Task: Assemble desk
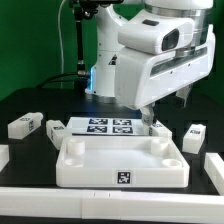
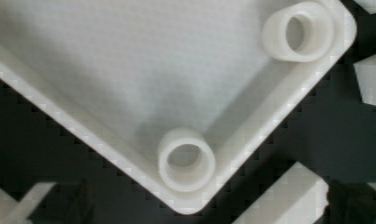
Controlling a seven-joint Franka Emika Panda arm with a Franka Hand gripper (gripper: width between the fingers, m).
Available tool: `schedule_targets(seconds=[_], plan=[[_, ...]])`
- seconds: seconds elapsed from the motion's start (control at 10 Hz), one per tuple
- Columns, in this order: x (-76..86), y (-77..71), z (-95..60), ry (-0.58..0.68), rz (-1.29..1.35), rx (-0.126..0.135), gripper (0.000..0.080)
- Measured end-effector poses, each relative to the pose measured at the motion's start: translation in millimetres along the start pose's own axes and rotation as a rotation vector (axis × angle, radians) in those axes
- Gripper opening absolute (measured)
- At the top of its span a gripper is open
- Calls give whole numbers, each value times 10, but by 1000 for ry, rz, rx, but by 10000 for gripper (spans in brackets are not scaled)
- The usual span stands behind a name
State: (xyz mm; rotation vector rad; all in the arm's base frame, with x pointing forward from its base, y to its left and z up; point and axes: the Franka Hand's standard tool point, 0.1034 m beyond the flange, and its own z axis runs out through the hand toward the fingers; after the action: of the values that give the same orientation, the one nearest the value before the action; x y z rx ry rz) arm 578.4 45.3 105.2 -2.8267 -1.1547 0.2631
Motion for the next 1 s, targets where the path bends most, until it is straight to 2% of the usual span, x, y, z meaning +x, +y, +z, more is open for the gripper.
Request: schedule_targets(seconds=[0.6,0.7,0.8,0.9,1.0], plan=[[0,4,12,2,5,-2,650],[-26,28,43,39,-125,-40,650],[-151,-3,111,49,-215,-52,650],[-242,-5,159,40,-269,-42,650],[-276,18,189,43,-339,-49,650]])
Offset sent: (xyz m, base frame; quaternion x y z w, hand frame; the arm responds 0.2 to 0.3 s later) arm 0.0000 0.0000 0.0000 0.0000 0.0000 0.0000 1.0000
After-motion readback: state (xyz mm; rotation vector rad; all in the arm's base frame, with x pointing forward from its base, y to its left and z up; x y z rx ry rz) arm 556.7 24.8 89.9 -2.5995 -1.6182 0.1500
